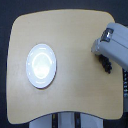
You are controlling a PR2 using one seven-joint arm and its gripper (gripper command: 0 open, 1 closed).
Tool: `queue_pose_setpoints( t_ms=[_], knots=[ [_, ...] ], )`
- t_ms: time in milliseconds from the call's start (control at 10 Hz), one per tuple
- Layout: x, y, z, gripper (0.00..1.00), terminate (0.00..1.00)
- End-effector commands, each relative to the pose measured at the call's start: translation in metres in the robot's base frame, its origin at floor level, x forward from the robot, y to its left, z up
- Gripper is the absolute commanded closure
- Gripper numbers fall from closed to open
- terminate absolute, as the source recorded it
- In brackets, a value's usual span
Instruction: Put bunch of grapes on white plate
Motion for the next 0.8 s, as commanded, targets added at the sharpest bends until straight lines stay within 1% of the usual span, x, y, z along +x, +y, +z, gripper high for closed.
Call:
queue_pose_setpoints(
  t_ms=[0,500,700],
  knots=[
    [0.000,-0.002,0.009,1.00,0.00],
    [-0.006,-0.006,0.025,1.00,0.00],
    [-0.004,-0.002,0.040,1.00,0.00]
  ],
)
